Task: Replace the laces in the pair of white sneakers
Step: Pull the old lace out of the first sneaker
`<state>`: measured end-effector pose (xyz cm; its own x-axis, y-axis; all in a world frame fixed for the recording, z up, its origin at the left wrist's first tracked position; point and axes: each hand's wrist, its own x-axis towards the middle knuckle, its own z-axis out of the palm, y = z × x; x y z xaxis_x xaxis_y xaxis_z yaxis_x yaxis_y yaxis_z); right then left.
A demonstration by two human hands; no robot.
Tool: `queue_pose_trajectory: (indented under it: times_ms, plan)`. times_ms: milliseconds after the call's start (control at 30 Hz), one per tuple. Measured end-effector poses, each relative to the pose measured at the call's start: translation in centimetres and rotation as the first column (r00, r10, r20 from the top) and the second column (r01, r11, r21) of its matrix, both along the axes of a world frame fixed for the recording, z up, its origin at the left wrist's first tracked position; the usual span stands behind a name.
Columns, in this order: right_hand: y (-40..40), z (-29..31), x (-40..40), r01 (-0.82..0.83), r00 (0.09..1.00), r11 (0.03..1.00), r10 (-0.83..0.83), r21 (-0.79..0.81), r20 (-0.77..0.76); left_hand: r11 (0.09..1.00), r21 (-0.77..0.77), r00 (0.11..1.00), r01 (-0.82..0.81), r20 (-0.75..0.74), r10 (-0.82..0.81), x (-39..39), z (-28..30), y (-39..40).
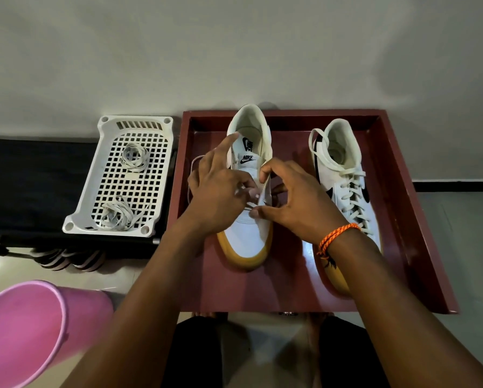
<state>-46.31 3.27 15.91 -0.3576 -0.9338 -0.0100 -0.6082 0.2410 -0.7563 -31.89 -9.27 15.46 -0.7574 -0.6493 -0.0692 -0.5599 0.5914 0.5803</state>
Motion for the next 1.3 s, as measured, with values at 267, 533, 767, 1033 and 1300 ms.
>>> queue_pose_trajectory:
  times_ms: [267, 533, 767, 1033, 1300]
  plan:
    - [0.0, 0.1, 0.0, 0.003, 1.000, 1.000, -0.003, 0.007, 0.000, 0.988, 0.080, 0.955, -0.133, -0.257, 0.150, 1.0, 0.1, -2.0]
    - [0.0, 0.1, 0.1, 0.008, 1.000, 1.000, -0.008, 0.004, 0.025, 1.000, 0.008, 0.999, -0.011, 0.047, 0.011, 0.1, 0.3, 0.5]
    - [0.0, 0.3, 0.1, 0.000, 1.000, 1.000, -0.001, 0.010, 0.021, 0.986, 0.101, 0.963, -0.136, -0.220, 0.155, 1.0, 0.3, -2.1]
    - [0.1, 0.3, 0.1, -0.005, 1.000, 1.000, 0.005, 0.012, 0.031, 0.999, 0.041, 0.997, -0.009, 0.080, 0.006, 0.2, 0.5, 0.3]
    - [0.1, 0.4, 0.1, 0.003, 1.000, 1.000, -0.003, 0.013, 0.022, 0.965, 0.219, 0.951, -0.143, -0.240, 0.195, 0.6, 0.4, -1.7]
